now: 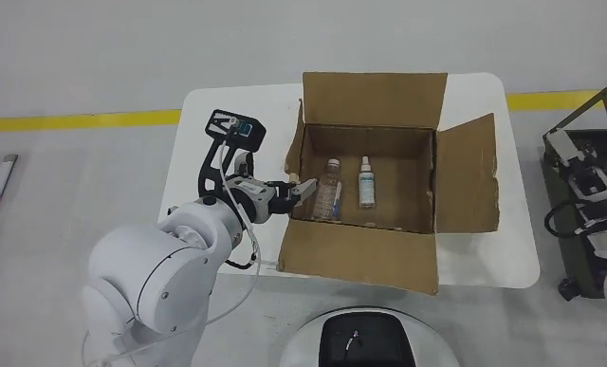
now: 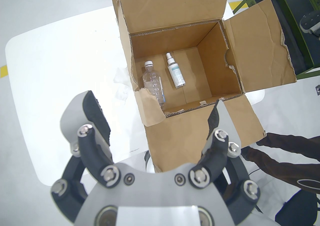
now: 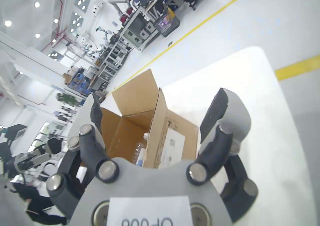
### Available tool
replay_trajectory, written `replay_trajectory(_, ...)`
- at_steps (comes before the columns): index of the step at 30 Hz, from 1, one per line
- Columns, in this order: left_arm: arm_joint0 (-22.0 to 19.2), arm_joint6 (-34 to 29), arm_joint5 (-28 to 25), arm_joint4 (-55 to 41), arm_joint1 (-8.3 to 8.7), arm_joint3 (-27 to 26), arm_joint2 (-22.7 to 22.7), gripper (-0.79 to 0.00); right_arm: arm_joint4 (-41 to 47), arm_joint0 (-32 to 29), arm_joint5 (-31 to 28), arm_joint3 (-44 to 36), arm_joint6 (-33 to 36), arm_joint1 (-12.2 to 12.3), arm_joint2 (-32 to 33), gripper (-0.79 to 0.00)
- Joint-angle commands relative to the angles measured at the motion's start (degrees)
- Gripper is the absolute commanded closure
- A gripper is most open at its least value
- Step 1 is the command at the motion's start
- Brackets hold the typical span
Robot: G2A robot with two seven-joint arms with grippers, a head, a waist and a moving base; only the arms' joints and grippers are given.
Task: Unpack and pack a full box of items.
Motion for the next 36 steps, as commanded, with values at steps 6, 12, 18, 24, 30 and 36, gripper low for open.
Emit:
replay_trajectory(6, 0.00, 0.00, 0.00, 0.00, 0.00, 0.00, 0.00, -0.785, -4.85, 0.30, -1.34, 1.73, 4.75, 0.25, -6.23, -0.480)
replay_trajectory(12, 0.00, 0.00, 0.00, 0.00, 0.00, 0.00, 0.00, -0.785, -8.18, 2.51, -1.17, 4.28, 8.31, 0.65, -9.03, -0.040)
replay_trajectory(18, 0.00, 0.00, 0.00, 0.00, 0.00, 0.00, 0.00, -0.785, -8.82, 3.81, -1.31, 4.38, 10.75, 1.12, -8.43, 0.000)
replay_trajectory(24, 0.00, 0.00, 0.00, 0.00, 0.00, 0.00, 0.00, -0.785, -9.14, 5.84, -2.27, 5.33, 15.18, 1.86, -6.72, 0.000)
replay_trajectory(30, 0.00, 0.00, 0.00, 0.00, 0.00, 0.00, 0.00, -0.785, -7.91, 8.70, -2.87, 7.20, 18.24, 2.60, -4.57, 0.000)
replay_trajectory(36, 0.00, 0.00, 0.00, 0.00, 0.00, 0.00, 0.00, -0.785, -8.05, 11.77, -3.95, 8.77, 22.05, 3.40, -4.15, 0.000)
